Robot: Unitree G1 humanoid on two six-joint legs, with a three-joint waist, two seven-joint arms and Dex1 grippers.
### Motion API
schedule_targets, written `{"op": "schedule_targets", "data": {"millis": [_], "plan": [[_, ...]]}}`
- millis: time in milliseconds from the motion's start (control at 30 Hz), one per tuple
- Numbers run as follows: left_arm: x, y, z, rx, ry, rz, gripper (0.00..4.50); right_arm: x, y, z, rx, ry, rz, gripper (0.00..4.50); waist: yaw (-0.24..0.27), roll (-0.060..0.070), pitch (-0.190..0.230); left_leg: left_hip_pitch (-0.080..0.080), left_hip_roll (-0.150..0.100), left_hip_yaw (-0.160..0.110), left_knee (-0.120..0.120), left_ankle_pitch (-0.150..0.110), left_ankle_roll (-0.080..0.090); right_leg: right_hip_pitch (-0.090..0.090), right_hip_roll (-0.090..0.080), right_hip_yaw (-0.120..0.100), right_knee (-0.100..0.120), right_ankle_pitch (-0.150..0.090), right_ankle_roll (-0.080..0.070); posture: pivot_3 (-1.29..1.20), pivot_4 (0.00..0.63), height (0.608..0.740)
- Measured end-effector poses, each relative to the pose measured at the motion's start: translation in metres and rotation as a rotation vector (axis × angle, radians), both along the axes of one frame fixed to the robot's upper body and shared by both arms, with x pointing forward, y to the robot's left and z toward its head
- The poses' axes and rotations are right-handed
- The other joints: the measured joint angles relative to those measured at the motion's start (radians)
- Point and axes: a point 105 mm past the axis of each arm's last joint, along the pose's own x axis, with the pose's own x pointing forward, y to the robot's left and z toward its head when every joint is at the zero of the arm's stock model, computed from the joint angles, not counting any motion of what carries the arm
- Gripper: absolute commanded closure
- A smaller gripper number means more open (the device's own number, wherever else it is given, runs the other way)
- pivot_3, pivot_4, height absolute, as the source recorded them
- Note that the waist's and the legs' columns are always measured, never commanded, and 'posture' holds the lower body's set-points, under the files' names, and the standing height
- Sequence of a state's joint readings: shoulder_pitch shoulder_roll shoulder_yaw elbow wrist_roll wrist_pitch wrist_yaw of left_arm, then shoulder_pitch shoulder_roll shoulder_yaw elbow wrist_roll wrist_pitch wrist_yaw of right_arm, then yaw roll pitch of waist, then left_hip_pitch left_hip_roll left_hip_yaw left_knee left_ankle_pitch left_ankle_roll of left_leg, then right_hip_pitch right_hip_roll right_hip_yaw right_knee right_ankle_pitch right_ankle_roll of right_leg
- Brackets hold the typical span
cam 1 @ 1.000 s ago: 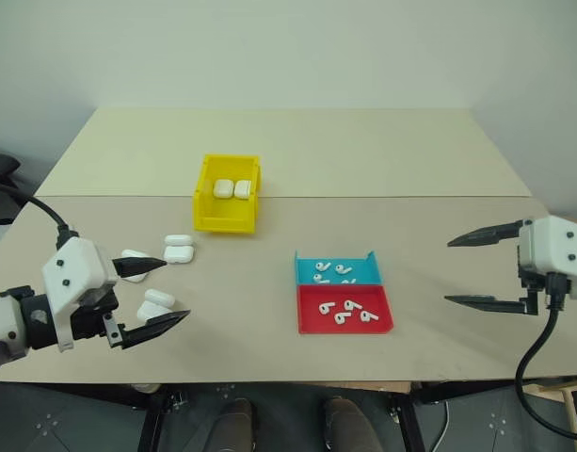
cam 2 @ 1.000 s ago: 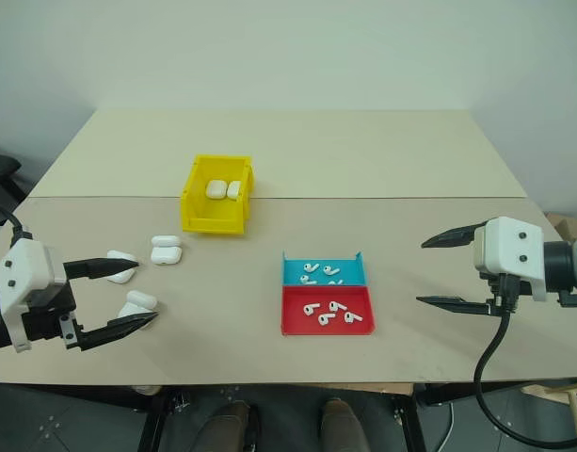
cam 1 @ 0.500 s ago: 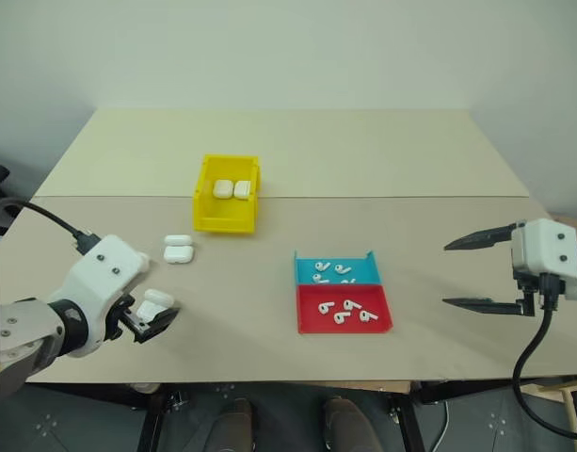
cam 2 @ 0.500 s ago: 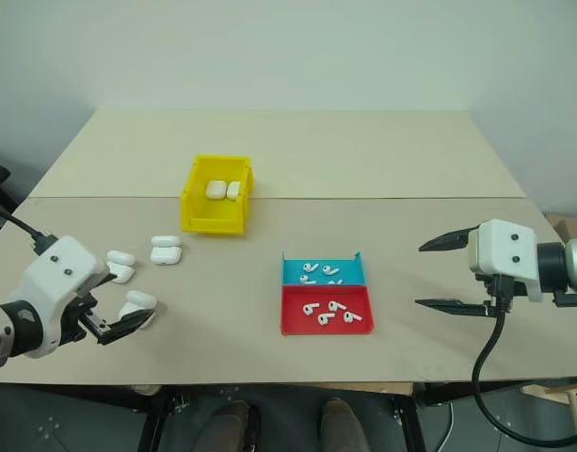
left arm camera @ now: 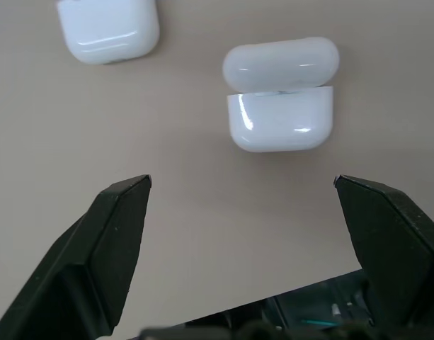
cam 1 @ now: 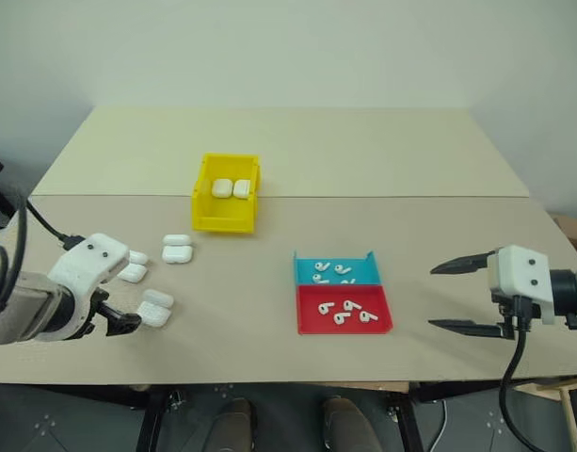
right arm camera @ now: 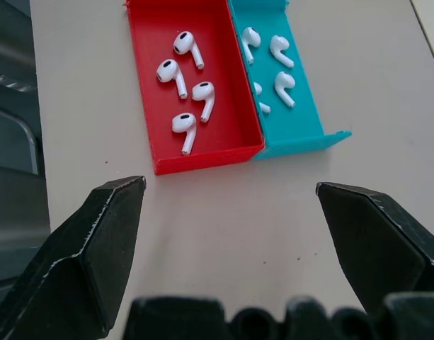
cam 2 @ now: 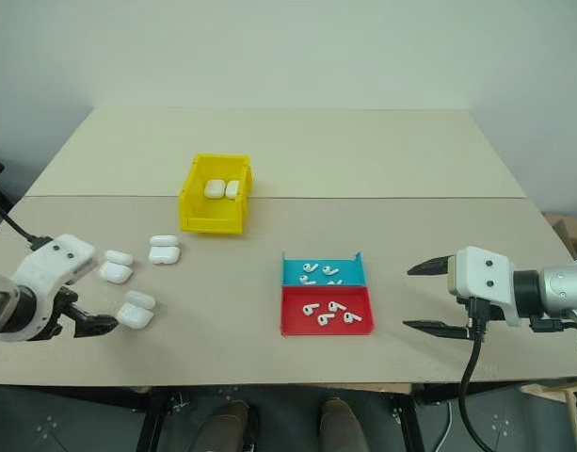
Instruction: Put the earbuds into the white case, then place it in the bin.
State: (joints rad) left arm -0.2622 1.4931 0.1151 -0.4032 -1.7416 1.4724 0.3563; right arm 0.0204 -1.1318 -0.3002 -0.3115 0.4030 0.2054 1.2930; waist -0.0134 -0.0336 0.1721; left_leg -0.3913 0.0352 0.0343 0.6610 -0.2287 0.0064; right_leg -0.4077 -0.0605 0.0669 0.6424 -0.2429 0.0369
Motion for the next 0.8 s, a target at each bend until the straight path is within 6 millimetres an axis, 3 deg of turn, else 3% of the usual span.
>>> {"op": "schedule_targets", "data": {"millis": [300, 800], "plan": [[0.015, -0.014, -0.016, 0.005, 0.007, 0.048, 0.0, 0.0, -0.003, 0.004, -0.002, -0.017, -0.024, 0.03, 0.002, 0.0, 0.0, 0.001, -0.001, 0.006, 0.0, 0.0, 0.0, 0.001, 0.001, 0.0, 0.0, 0.0, 0.0, 0.0, 0.15, 0.74], [0.023, -0.013, -0.039, -0.043, 0.107, 0.098, 0.0, 0.0, -0.005, 0.001, -0.005, -0.002, -0.055, 0.03, 0.004, -0.001, 0.0, 0.0, -0.002, 0.006, 0.0, 0.0, -0.001, 0.001, 0.001, 0.0, -0.001, 0.0, 0.001, 0.0, 0.15, 0.74]]}}
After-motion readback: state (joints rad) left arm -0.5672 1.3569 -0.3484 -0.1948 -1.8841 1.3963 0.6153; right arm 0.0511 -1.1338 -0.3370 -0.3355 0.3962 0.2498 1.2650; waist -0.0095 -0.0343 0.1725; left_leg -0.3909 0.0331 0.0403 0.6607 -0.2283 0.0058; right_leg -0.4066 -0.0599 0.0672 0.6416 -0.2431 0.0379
